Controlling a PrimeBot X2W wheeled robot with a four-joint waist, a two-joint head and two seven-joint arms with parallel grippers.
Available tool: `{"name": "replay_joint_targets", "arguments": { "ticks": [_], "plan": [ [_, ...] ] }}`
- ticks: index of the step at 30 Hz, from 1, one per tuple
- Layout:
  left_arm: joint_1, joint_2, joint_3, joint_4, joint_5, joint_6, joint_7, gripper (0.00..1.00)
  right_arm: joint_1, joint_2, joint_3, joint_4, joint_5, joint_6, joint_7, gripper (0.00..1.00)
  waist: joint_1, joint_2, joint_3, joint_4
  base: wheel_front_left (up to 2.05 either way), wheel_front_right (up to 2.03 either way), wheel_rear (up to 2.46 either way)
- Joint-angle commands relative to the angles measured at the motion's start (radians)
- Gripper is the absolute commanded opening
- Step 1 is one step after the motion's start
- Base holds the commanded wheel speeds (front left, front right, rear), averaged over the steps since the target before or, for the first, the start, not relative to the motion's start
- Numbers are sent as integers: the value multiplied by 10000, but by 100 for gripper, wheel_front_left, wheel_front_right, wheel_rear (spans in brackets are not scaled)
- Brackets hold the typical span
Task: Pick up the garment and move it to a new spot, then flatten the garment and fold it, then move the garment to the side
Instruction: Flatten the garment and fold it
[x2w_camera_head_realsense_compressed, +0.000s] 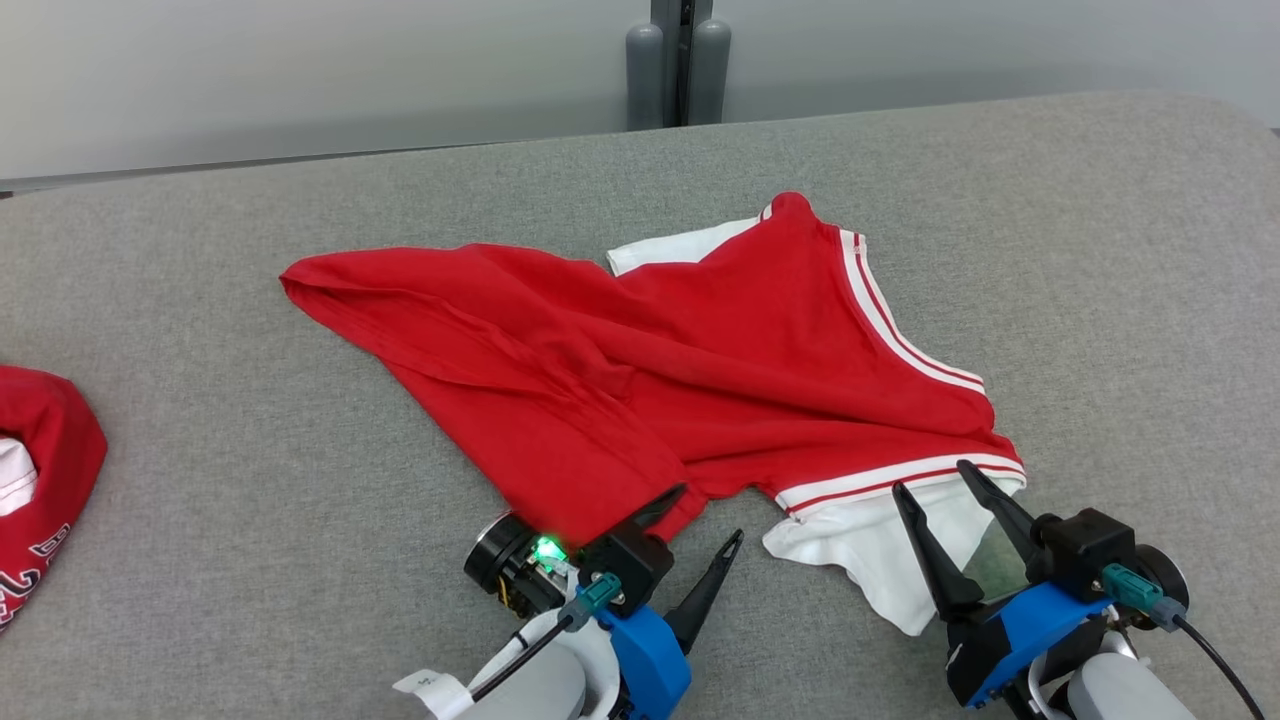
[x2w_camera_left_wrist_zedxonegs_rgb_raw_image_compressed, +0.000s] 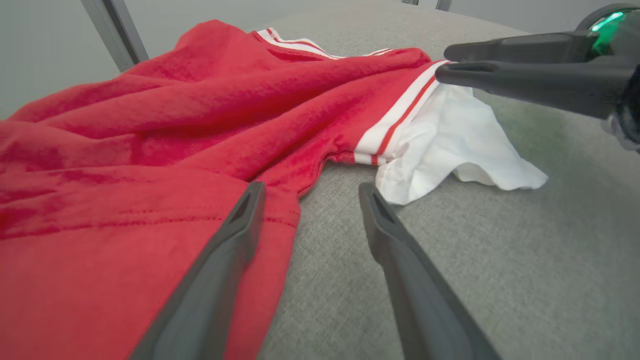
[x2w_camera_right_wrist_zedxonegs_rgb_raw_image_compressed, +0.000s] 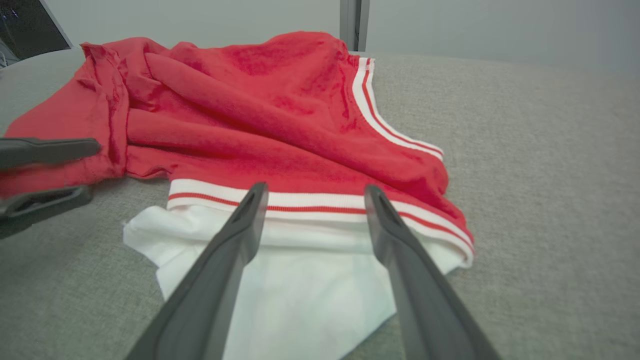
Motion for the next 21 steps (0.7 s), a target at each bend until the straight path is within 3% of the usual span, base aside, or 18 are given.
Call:
{"name": "replay_joint_targets", "arguments": {
  "ticks": [1,6,7,8,9,10,11,12,21],
  "plan": [
    [-91,8,-68,158,-133,117,-30,100,83,-34,-20,23,7,-3,-3,100,0,-1,-11,-3,0,0,0],
    [-302,7,-372,598,-561,529,-30,100,18,-62,60,50,-29,-3,-3,100,0,-1,55,-24,0,0,0],
    [-329,6,-419,657,-642,621,-30,93,-16,-93,82,57,-20,-3,-3,100,0,-1,71,-27,0,0,0],
    [-360,7,-503,733,-697,678,-29,80,-55,-119,94,56,-11,-3,-3,100,0,-1,85,-32,0,0,0],
    [-400,7,-579,781,-775,711,-30,56,-95,-147,102,54,-7,-3,-3,100,0,-1,101,-37,0,0,0],
    [-431,5,-638,833,-849,760,-30,24,-120,-160,105,47,3,-3,-3,100,0,-1,114,-40,0,0,0],
    [-460,5,-696,885,-899,779,-30,4,-144,-169,101,41,14,-3,-3,100,0,-1,121,-42,0,0,0],
    [-475,5,-743,936,-995,803,-29,0,-168,-186,90,32,18,-3,-3,100,0,-1,128,-42,0,0,0],
    [-445,8,-602,237,-1267,1163,-30,0,-18,-195,-56,96,-32,-3,-3,100,0,-1,-71,218,0,0,0]
  ]
}}
